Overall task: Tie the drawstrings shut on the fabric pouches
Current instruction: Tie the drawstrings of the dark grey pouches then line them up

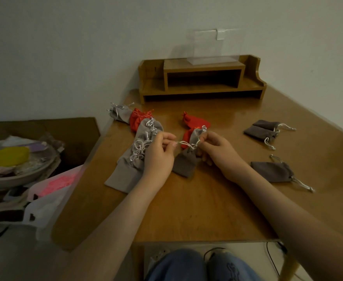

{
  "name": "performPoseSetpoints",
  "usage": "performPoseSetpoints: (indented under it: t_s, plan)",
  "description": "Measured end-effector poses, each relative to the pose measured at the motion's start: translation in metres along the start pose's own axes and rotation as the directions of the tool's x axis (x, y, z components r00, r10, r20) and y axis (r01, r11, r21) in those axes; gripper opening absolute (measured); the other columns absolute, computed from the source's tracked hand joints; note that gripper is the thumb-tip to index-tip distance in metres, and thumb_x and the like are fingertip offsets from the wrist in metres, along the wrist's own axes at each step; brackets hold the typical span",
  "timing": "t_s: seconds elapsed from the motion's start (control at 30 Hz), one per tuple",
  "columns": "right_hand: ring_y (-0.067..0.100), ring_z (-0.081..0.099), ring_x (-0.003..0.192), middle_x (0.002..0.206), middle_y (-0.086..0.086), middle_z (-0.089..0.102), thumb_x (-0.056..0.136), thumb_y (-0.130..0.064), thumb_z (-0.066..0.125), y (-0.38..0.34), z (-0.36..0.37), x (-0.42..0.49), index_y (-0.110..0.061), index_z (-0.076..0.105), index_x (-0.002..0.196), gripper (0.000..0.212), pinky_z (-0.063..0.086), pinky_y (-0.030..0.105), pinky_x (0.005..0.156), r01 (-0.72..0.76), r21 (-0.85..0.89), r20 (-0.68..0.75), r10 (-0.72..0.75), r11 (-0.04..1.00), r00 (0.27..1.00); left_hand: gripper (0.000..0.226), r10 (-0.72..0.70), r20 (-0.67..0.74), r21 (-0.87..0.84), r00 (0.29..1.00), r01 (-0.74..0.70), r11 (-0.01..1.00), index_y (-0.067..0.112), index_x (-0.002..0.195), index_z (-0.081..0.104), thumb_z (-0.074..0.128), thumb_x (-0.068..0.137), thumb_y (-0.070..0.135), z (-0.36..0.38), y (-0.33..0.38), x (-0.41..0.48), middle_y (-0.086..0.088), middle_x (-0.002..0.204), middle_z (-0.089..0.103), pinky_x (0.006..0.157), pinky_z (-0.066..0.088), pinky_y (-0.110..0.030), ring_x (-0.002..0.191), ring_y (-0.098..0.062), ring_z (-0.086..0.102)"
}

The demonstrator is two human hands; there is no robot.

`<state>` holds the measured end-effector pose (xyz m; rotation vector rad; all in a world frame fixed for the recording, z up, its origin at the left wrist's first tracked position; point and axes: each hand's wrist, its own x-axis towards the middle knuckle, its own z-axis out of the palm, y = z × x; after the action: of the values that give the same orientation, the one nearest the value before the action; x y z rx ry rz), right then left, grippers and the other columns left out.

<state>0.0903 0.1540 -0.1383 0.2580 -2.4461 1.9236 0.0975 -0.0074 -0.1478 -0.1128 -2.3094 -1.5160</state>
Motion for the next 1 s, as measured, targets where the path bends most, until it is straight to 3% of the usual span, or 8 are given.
performPoseSetpoints:
  t_s: [0.23, 0.33, 0.43, 0.57, 0.67, 0.83, 0.9, 1.0]
  plan:
    - [0.025, 0.043, 0.058, 0.074, 0.014, 0.05, 0.096, -0.008, 0.048, -0.002, -0.001, -0.001, -0.008, 0.049, 0.087, 0.008, 0.035, 0.027, 0.047, 0.007, 0.104, -0.025, -0.005, 0.995, 1.0, 0.011, -0.114, -0.017, -0.163, 0.993, 0.11, 0.981, 0.025, 0.099, 0.056, 0.053, 0.096, 0.015, -0.001, 0.006, -0.002, 0.003, 0.094, 0.06, 0.075, 0.046, -0.02, 0.087, -0.008, 0.058]
    - [0.01, 0.052, 0.058, 0.074, 0.005, 0.054, 0.096, -0.008, 0.048, -0.005, -0.003, -0.003, -0.009, 0.049, 0.09, 0.006, 0.043, 0.02, 0.049, 0.018, 0.15, -0.038, -0.012, 0.988, 0.999, 0.019, -0.162, 0.008, -0.269, 0.987, 0.159, 0.95, 0.026, 0.096, 0.059, 0.047, 0.097, 0.012, -0.004, 0.011, -0.003, 0.001, 0.083, 0.06, 0.067, 0.044, -0.026, 0.074, -0.016, 0.054]
    - [0.009, 0.055, 0.061, 0.078, 0.004, 0.057, 0.096, -0.007, 0.049, -0.006, -0.004, -0.005, -0.011, 0.047, 0.09, 0.007, 0.046, 0.02, 0.054, -0.001, 0.175, -0.028, 0.006, 0.984, 1.0, 0.028, -0.119, 0.078, -0.158, 0.99, 0.13, 0.979, 0.027, 0.095, 0.062, 0.04, 0.098, 0.009, -0.003, 0.014, -0.006, 0.003, 0.069, 0.05, 0.055, 0.035, -0.026, 0.063, -0.016, 0.044]
    - [0.004, 0.053, 0.056, 0.078, 0.002, 0.056, 0.093, 0.003, 0.047, -0.008, -0.003, -0.006, -0.01, 0.048, 0.093, 0.013, 0.042, 0.015, 0.05, 0.095, 0.191, -0.003, -0.096, 0.977, 0.995, 0.03, -0.119, 0.149, -0.103, 0.982, 0.135, 0.986, 0.029, 0.094, 0.064, 0.039, 0.098, 0.012, -0.001, 0.016, -0.007, 0.007, 0.058, 0.044, 0.057, 0.032, -0.032, 0.059, -0.018, 0.04]
    - [0.001, 0.049, 0.053, 0.073, -0.001, 0.054, 0.09, 0.008, 0.042, -0.008, -0.001, -0.005, -0.01, 0.056, 0.085, 0.024, 0.039, 0.015, 0.05, 0.123, 0.141, 0.033, -0.128, 0.982, 0.991, 0.032, -0.124, 0.172, -0.078, 0.977, 0.139, 0.987, 0.026, 0.088, 0.068, 0.041, 0.096, 0.011, -0.002, 0.017, -0.008, 0.014, 0.049, 0.042, 0.056, 0.032, -0.032, 0.057, -0.018, 0.041]
    - [0.009, 0.051, 0.059, 0.072, 0.006, 0.054, 0.089, 0.004, 0.042, -0.005, -0.002, -0.002, -0.007, 0.059, 0.08, 0.023, 0.04, 0.019, 0.053, 0.026, 0.133, 0.082, -0.037, 0.991, 0.996, 0.031, -0.14, 0.172, -0.076, 0.975, 0.154, 0.985, 0.023, 0.079, 0.067, 0.043, 0.094, 0.011, -0.003, 0.018, -0.009, 0.006, 0.052, 0.042, 0.056, 0.032, -0.03, 0.057, -0.017, 0.041]
    - [0.012, 0.05, 0.061, 0.072, 0.008, 0.052, 0.088, 0.003, 0.043, -0.004, -0.003, -0.001, -0.005, 0.057, 0.079, 0.019, 0.039, 0.021, 0.053, 0.008, 0.164, 0.079, -0.021, 0.986, 0.997, 0.03, -0.136, 0.175, -0.036, 0.975, 0.144, 0.989, 0.022, 0.075, 0.064, 0.044, 0.093, 0.01, -0.003, 0.019, -0.01, 0.013, 0.047, 0.041, 0.051, 0.032, -0.025, 0.049, -0.009, 0.04]
    - [0.012, 0.05, 0.061, 0.07, 0.007, 0.052, 0.095, -0.008, 0.044, -0.006, -0.003, -0.001, -0.002, 0.056, 0.077, 0.023, 0.039, 0.022, 0.054, 0.023, 0.169, 0.03, -0.028, 0.985, 0.999, 0.029, -0.119, 0.146, 0.066, 0.982, 0.11, 0.992, 0.018, 0.071, 0.061, 0.044, 0.093, 0.01, -0.004, 0.019, -0.01, 0.008, 0.054, 0.046, 0.046, 0.029, -0.015, 0.053, -0.006, 0.041]
